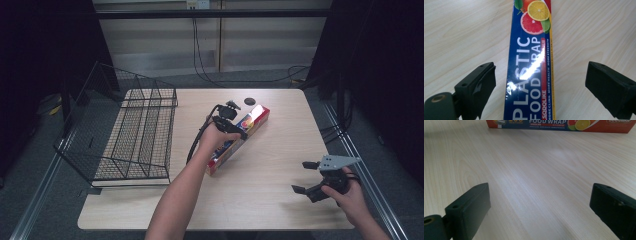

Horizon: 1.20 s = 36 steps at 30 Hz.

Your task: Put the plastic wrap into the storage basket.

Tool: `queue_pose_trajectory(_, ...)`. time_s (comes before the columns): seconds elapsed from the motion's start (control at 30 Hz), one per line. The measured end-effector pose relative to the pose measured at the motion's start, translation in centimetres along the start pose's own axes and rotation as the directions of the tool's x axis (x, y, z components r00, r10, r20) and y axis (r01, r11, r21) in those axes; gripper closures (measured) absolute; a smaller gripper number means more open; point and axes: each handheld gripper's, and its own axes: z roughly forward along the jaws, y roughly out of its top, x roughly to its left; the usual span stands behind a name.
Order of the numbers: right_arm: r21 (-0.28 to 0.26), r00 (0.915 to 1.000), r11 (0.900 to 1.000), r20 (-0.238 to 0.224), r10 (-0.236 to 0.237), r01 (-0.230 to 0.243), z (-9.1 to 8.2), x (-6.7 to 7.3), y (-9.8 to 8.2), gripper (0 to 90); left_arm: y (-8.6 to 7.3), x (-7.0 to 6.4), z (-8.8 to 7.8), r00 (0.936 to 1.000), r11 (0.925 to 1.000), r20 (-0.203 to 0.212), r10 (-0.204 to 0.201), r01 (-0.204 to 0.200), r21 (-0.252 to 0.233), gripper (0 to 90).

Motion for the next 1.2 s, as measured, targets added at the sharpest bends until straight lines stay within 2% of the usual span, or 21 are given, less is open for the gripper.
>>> queue_pose_trajectory(0.03,-0.001,1.0000,1.000,0.002,-0.001,0.001,0.0,0.0,0.0,3.0,0.1,0.0,0.1,0.9999,0.9999,-0.001,0.012,-0.011,0.012,9.6)
queue_pose_trajectory(0.07,-0.002,1.0000,1.000,0.000,0.000,0.000,0.0,0.0,0.0,2.9,0.1,-0.1,0.3,1.0000,1.0000,-0.005,-0.006,0.006,0.004,9.9)
queue_pose_trajectory(0.17,0.000,1.0000,1.000,0.001,0.007,-0.007,-0.1,0.0,0.0,2.9,0.2,-0.1,0.8,0.9998,0.9999,-0.013,-0.012,0.012,0.010,10.1)
queue_pose_trajectory(0.27,-0.005,1.0000,1.000,0.004,0.001,-0.001,0.0,0.0,0.0,3.0,0.2,0.2,1.0,0.9994,0.9990,-0.029,0.017,-0.016,0.041,10.5)
queue_pose_trajectory(0.33,-0.009,1.0000,1.000,-0.003,-0.003,0.003,0.0,0.0,0.0,3.0,0.2,0.3,1.3,0.9995,0.9995,-0.032,-0.006,0.007,0.031,10.8)
queue_pose_trajectory(0.37,-0.009,1.0000,1.000,-0.006,-0.004,0.004,0.0,0.0,0.0,2.9,0.2,0.4,1.3,0.9992,0.9992,-0.039,-0.001,0.003,0.039,11.5)
queue_pose_trajectory(0.4,-0.008,1.0000,1.000,-0.004,-0.006,0.006,0.0,0.0,0.0,3.0,0.2,0.6,1.3,0.9992,0.9990,-0.039,0.014,-0.012,0.044,12.5)
queue_pose_trajectory(0.5,-0.010,0.9999,1.000,-0.010,-0.005,0.005,0.0,0.0,0.0,2.9,0.2,0.5,1.6,0.9994,0.9991,-0.033,-0.005,0.006,0.043,15.3)
queue_pose_trajectory(0.63,-0.013,0.9999,1.000,-0.014,-0.009,0.009,0.0,0.0,0.0,2.9,0.2,0.6,2.0,0.9994,0.9982,-0.034,0.010,-0.008,0.059,17.4)
queue_pose_trajectory(0.7,-0.021,0.9999,1.000,-0.008,-0.009,0.008,-0.1,0.1,0.1,2.9,0.2,0.5,2.2,0.9994,0.9985,-0.029,0.020,-0.018,0.052,22.1)
queue_pose_trajectory(0.73,-0.022,0.9998,1.000,-0.017,-0.011,0.010,-0.2,0.0,0.1,2.9,0.2,0.4,2.4,0.9994,0.9992,-0.034,-0.001,0.003,0.040,23.3)
queue_pose_trajectory(0.8,-0.023,0.9998,1.000,-0.018,-0.011,0.011,-0.2,0.0,0.1,2.9,0.2,0.5,2.3,0.9992,0.9976,-0.037,0.014,-0.012,0.068,30.1)
queue_pose_trajectory(0.9,-0.022,0.9999,1.000,-0.011,-0.009,0.008,-0.1,0.0,0.1,2.9,0.2,0.5,2.4,0.9989,0.9982,-0.040,0.023,-0.020,0.056,38.2)
queue_pose_trajectory(0.97,-0.022,0.9998,1.000,-0.014,-0.012,0.012,-0.1,0.0,0.1,2.9,0.3,0.5,2.3,0.9983,0.9972,-0.041,0.040,-0.038,0.064,40.1)
queue_pose_trajectory(1.2,-0.024,0.9998,1.000,-0.017,-0.013,0.013,-0.1,0.0,0.2,2.9,0.3,0.2,2.5,0.9971,0.9971,-0.054,0.054,-0.051,0.056,40.4)
